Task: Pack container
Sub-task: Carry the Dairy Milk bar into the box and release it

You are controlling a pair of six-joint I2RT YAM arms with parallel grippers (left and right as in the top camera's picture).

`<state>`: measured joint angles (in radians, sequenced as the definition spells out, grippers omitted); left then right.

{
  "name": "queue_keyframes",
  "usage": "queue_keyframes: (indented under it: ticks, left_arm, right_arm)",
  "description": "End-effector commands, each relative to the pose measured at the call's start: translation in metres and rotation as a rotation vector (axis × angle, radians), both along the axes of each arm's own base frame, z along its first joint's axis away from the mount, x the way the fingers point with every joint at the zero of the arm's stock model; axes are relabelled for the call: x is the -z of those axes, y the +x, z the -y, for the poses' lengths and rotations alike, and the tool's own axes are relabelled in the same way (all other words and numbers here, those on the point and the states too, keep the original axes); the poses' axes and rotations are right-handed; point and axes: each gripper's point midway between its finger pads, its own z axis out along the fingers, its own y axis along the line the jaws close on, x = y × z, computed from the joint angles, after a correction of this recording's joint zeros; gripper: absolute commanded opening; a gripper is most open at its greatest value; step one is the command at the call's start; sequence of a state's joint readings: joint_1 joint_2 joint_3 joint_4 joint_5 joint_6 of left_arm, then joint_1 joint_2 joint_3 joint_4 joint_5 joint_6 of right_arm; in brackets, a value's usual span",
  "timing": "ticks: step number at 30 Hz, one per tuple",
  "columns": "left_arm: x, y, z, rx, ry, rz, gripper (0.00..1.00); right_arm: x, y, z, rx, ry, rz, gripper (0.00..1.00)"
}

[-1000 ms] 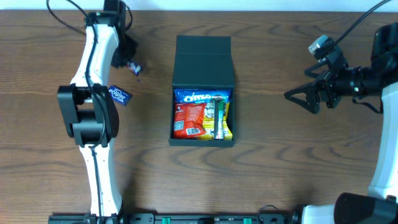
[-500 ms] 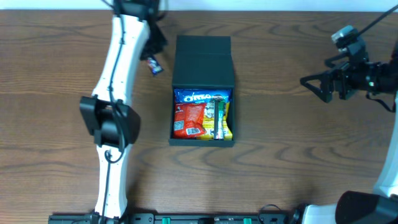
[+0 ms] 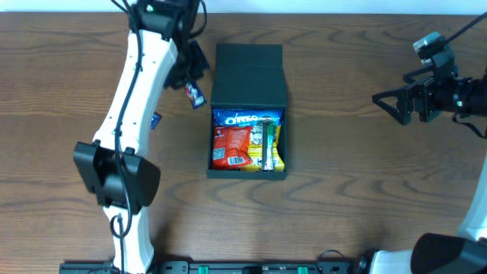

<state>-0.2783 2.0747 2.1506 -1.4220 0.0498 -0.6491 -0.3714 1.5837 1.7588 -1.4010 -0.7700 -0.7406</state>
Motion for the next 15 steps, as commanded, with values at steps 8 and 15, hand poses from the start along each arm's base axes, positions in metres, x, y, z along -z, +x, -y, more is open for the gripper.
queue_keyframes:
  ticks: [8, 15]
  left_arm:
    - [0.001, -0.059, 0.034, 0.259, 0.151, 0.132, 0.06]
    - [0.042, -0.058, 0.092, 0.440, 0.253, 0.169, 0.18]
  right_arm:
    - [-0.005, 0.003, -0.001, 0.003, 0.026, 0.013, 0.99]
    - [-0.005, 0.001, -0.002, 0.002, 0.032, 0.007, 0.99]
